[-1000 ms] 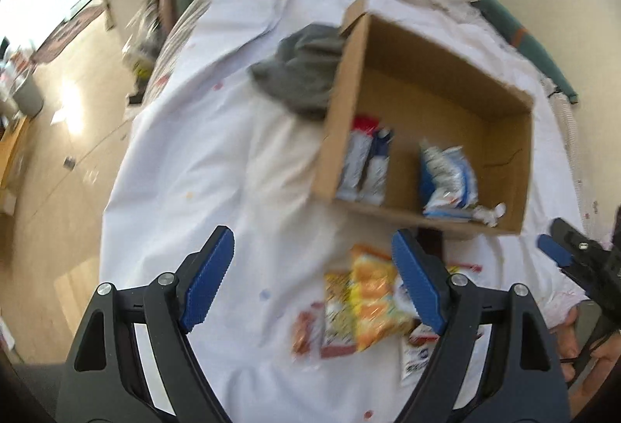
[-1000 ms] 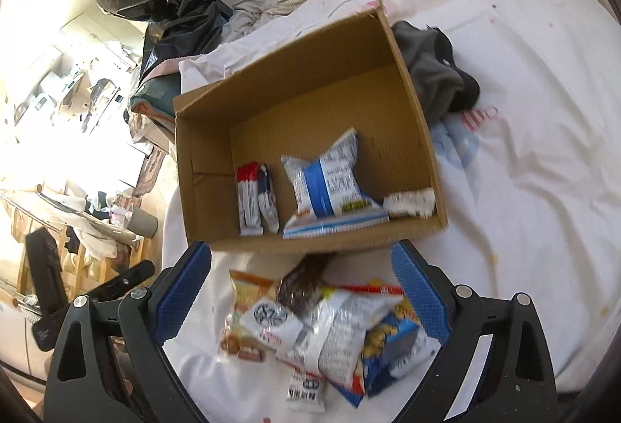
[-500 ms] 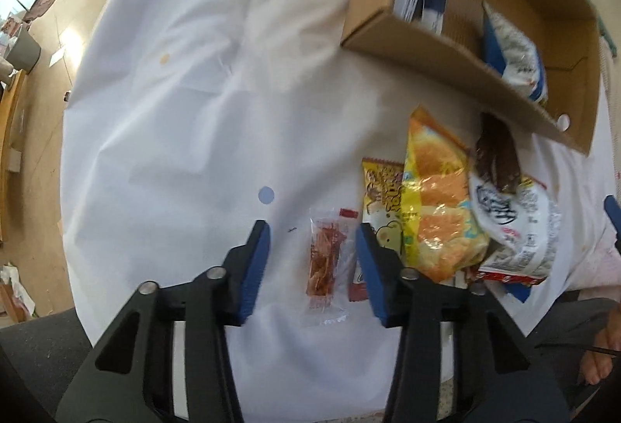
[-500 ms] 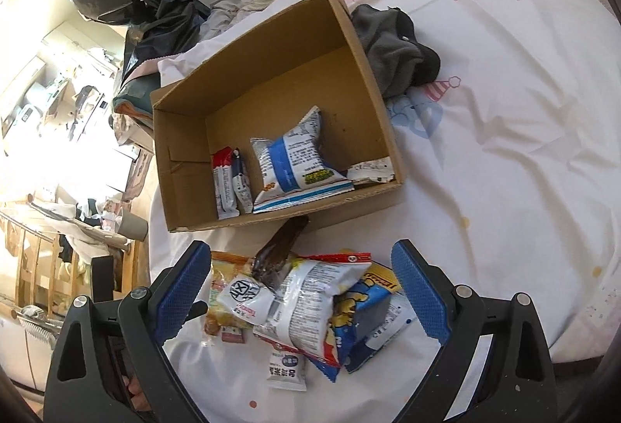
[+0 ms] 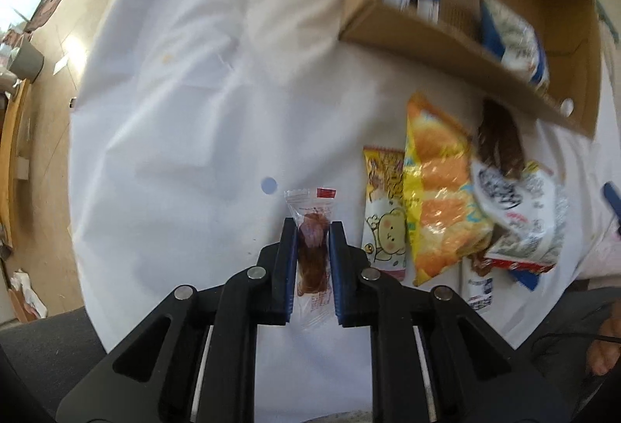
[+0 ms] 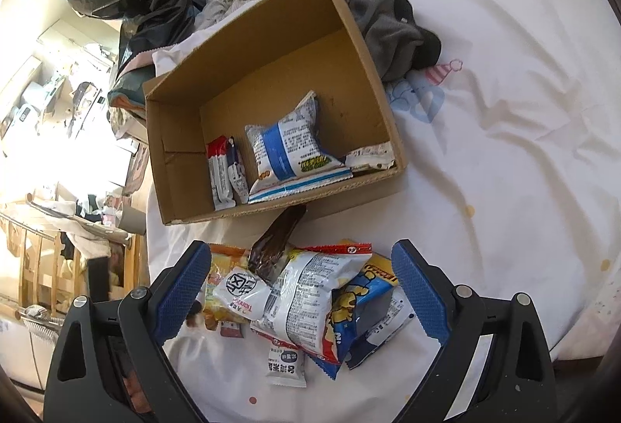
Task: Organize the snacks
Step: 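Lift the sausage packet with the left tool while the right tool grasps a brown packet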
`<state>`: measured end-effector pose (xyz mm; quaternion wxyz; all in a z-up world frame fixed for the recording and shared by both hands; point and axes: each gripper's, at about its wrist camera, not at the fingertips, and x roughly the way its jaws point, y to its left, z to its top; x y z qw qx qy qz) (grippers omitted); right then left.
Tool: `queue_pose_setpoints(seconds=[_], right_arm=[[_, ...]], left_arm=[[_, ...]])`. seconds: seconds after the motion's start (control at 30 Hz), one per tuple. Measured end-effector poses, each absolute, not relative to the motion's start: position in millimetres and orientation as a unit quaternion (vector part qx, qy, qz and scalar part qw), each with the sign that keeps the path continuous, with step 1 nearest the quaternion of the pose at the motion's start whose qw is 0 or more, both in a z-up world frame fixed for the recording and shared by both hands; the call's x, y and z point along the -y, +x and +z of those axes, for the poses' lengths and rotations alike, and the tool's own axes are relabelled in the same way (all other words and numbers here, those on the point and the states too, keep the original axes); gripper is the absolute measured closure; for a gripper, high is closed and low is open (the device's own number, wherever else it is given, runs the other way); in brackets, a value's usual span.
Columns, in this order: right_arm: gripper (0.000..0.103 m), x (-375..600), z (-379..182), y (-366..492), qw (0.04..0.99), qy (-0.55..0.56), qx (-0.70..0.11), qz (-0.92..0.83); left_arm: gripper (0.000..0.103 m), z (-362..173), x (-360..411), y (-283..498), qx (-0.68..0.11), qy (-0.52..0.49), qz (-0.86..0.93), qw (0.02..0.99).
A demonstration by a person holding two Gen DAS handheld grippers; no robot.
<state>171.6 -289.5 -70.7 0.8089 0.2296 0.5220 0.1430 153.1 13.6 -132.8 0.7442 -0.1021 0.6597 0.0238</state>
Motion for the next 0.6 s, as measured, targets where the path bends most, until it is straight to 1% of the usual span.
queue_pose_setpoints(seconds=[0.17, 0.27, 0.43, 0.6], right_arm=[[0.007, 278.5, -84.9, 177.1, 0.763, 0.282, -0.549, 0.193], [0.007, 264.3, -91.5, 187.0, 0.731, 0.305, -0.569, 0.222], [0.008, 225.7, -93.5, 215.7, 0.742, 0.218, -0.6, 0.206], [0.021, 192.7, -122.7, 233.9, 0.729, 0.152, -0.643, 0.178]], left_arm=[[0.09, -94.3, -21.3, 143.3, -0.617, -0.121, 0.016, 0.777], [0.09, -81.3, -27.8, 140.4, -0.599, -0.125, 0.02, 0.791], [0.09, -80.3, -33.6, 146.9, -0.595, -0.15, 0.013, 0.79], [0.09, -78.5, -35.8, 152.0, -0.591, -0.165, 0.007, 0.79]])
